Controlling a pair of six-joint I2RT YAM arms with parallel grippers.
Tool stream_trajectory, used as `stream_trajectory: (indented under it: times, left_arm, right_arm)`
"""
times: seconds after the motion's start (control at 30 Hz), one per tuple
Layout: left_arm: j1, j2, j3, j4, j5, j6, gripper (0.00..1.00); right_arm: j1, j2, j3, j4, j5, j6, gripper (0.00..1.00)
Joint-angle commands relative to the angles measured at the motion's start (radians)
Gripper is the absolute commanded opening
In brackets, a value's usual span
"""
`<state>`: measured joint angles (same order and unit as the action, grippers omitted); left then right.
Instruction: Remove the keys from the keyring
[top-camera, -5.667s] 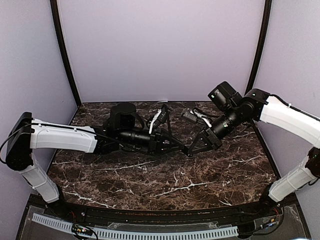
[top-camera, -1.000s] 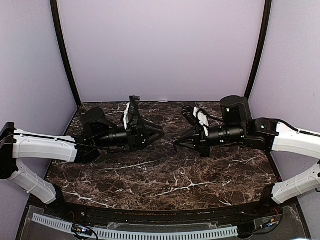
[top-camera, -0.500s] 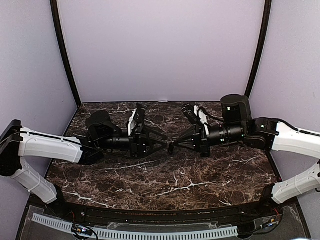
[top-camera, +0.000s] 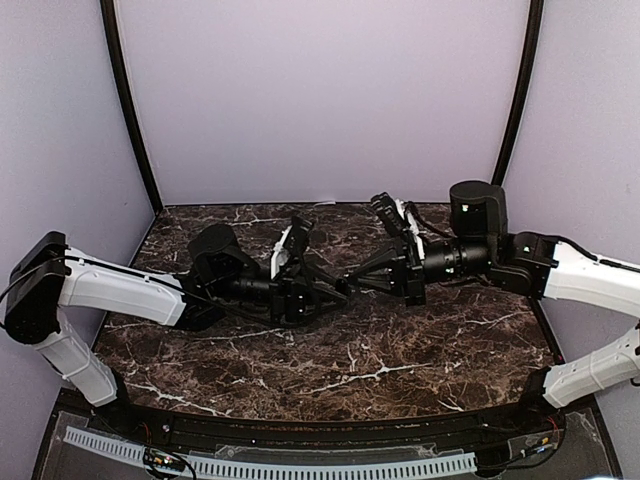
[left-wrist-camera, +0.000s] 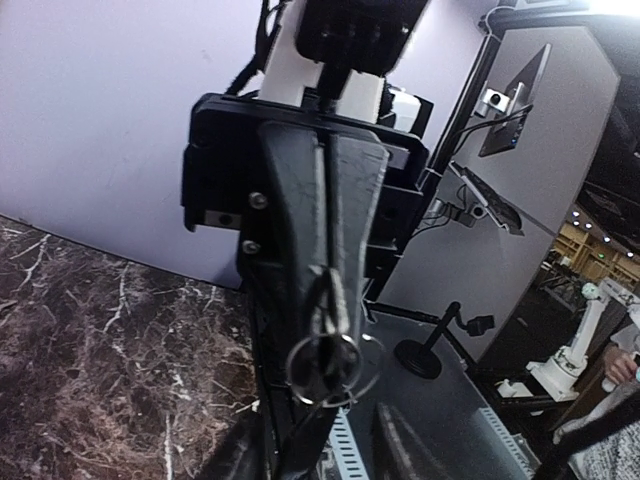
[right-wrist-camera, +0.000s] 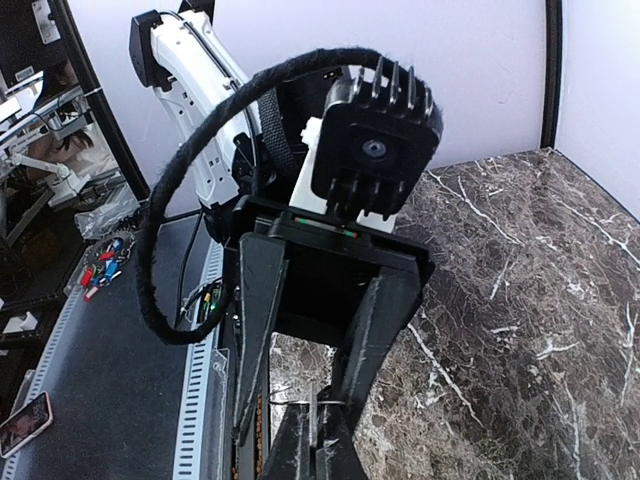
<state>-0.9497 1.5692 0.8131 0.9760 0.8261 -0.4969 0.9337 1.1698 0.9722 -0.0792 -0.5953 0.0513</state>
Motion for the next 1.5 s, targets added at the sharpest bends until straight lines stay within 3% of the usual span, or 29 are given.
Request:
stream_trajectory:
  times: [0.0,0.23,0.67,0.9,1.2,1.47]
  left_arm:
    - [-0.008,-0.005,0.015,0.096,0.05,-0.029,0.3]
    - [-0.008,-0.014,0.01,0.116,0.042,-0.037,0.41]
    - [-0.009,-0.001,0.021,0.142,0.033,-0.054,0.4]
    - [-0.009,-0.001,0.019,0.154,0.028,-0.061,0.29]
    - [-0.009,-0.008,0.004,0.172,0.006,-0.075,0.0]
    - [-0.009,-0.044,-0.034,0.16,-0.117,-0.083,0.0]
  right_arm:
    - [-0.035,-0.019,-0.008,0.068,-0.083,0.036,0.0]
    - [-0.055,-0.007,-0.018,0.068,-0.156,0.057,0.0]
    - [-0.057,0.006,-0.018,0.062,-0.18,0.07,0.0]
    - [-0.056,0.002,-0.017,0.058,-0.181,0.073,0.0]
    - [-0.058,-0.035,-0.022,0.045,-0.139,0.07,0.0]
    - [-0.062,-0.062,-0.023,0.025,-0.116,0.068,0.0]
